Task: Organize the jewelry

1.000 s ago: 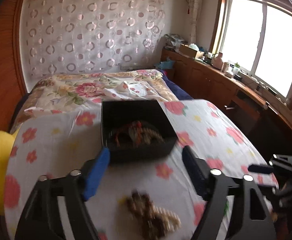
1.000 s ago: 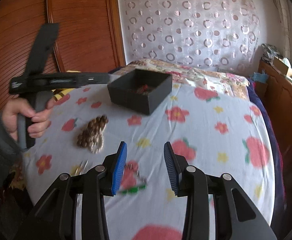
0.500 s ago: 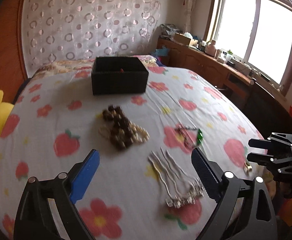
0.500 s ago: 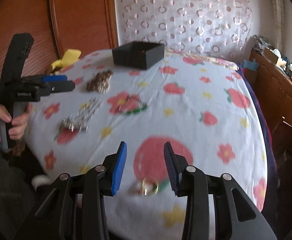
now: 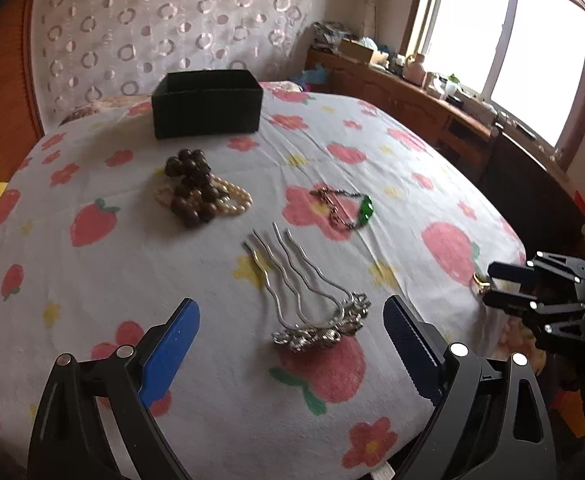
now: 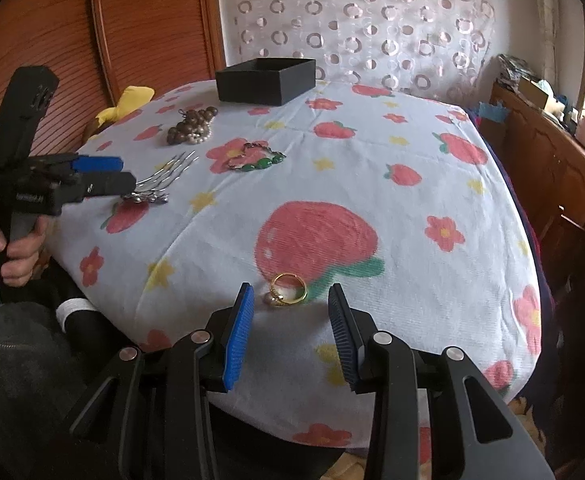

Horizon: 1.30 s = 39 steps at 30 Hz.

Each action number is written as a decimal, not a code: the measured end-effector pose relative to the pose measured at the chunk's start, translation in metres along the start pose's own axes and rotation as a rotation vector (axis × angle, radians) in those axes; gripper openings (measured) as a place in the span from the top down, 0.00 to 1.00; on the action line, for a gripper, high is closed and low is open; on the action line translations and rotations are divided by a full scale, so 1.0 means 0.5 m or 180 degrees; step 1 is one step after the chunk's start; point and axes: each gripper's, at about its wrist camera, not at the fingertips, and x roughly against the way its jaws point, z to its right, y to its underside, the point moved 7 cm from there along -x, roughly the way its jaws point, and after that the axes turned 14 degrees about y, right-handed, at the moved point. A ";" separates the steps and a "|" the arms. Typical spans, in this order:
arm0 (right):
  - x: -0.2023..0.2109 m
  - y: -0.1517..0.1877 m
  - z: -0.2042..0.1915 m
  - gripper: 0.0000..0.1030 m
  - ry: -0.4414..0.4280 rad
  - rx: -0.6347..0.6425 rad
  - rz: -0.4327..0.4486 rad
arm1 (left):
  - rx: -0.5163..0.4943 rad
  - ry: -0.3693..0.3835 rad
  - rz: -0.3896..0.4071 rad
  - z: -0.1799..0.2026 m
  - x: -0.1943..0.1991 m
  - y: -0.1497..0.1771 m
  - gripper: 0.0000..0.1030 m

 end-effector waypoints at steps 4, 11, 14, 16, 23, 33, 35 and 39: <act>-0.004 -0.004 -0.008 0.60 0.0094 0.0119 0.0075 | -0.0064 -0.0025 -0.0097 0.013 -0.015 0.010 0.13; -0.001 -0.007 -0.022 0.87 0.0105 0.0272 0.0156 | -0.0241 -0.0151 -0.0219 0.031 -0.037 0.019 0.13; -0.004 -0.015 -0.018 0.88 0.0100 0.0254 0.0158 | -0.0293 -0.0214 -0.0231 0.034 -0.042 0.018 0.13; -0.008 -0.018 -0.016 0.88 0.0111 0.0265 0.0178 | -0.0342 -0.0266 -0.0228 0.033 -0.044 0.017 0.19; -0.019 -0.030 -0.008 0.88 0.0075 0.0168 0.0205 | -0.0347 -0.0316 -0.0161 0.017 -0.031 0.006 0.50; -0.020 -0.071 -0.010 0.88 0.0035 0.0109 0.0329 | -0.0237 -0.0154 -0.0104 0.006 -0.016 -0.004 0.50; -0.025 -0.084 -0.011 0.88 0.0024 0.0102 0.0353 | -0.0236 -0.0147 -0.0076 0.003 -0.012 -0.011 0.50; -0.040 -0.115 -0.020 0.88 -0.0034 0.0106 0.0378 | -0.0250 -0.0131 -0.0011 0.000 -0.001 -0.032 0.50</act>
